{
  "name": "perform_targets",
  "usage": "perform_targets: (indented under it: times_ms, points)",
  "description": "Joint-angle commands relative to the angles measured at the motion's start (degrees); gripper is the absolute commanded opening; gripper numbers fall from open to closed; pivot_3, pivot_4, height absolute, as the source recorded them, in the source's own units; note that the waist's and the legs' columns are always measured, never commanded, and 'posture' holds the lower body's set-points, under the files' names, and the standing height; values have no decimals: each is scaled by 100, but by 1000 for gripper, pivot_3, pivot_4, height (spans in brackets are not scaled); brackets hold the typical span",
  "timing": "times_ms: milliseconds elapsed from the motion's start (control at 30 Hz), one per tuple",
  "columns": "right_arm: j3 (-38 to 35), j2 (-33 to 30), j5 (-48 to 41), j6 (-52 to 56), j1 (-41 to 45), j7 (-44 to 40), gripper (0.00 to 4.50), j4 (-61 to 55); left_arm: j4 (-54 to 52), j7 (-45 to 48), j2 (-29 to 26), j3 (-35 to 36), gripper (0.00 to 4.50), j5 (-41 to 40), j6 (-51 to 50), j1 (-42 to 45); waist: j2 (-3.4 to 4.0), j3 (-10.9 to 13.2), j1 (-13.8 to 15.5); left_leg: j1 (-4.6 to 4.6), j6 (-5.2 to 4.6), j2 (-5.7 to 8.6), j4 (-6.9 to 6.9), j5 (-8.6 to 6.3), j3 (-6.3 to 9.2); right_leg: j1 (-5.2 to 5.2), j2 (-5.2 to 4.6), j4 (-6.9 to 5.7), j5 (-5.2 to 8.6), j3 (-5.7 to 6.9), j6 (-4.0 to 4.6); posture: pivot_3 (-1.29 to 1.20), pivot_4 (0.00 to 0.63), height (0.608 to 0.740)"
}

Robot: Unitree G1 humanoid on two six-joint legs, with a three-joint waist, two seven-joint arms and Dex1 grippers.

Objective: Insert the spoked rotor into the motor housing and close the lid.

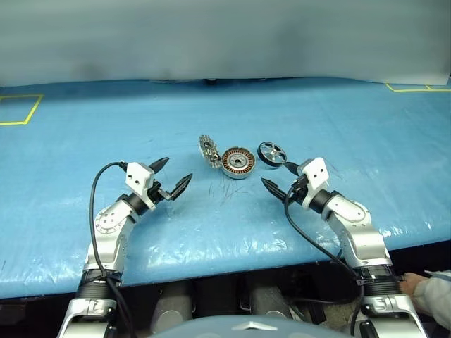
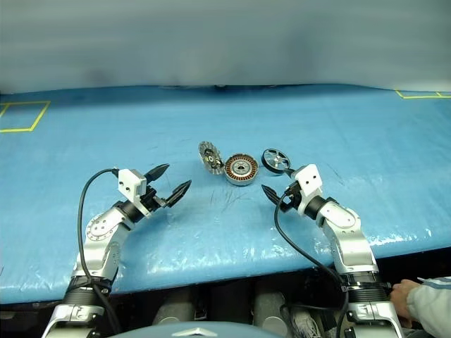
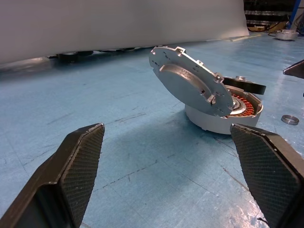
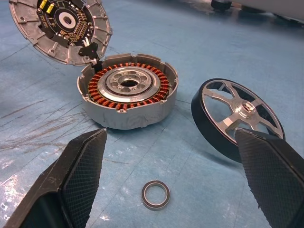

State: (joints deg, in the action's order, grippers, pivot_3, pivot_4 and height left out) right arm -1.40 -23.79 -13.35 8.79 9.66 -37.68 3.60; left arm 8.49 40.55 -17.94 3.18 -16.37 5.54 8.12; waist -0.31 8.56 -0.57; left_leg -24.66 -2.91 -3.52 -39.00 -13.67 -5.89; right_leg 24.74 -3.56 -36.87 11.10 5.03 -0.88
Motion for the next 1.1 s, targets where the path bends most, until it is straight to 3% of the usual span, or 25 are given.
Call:
perform_targets:
  times_ms: [33, 1100]
  points:
    - [-34, -37, 11, -137, 61, -38, 4476, -95, -25, 4, 21, 3, 4500, -9, 118, 93, 0, 0, 0, 0, 0, 0, 0, 0, 0, 0, 0, 0, 0, 0, 0, 0, 150, 740]
    - [-23, -49, 91, -121, 91, -52, 4476, -29, -20, 3, 38, -22, 4500, -24, 129, 72, 0, 0, 0, 0, 0, 0, 0, 0, 0, 0, 0, 0, 0, 0, 0, 0, 150, 740]
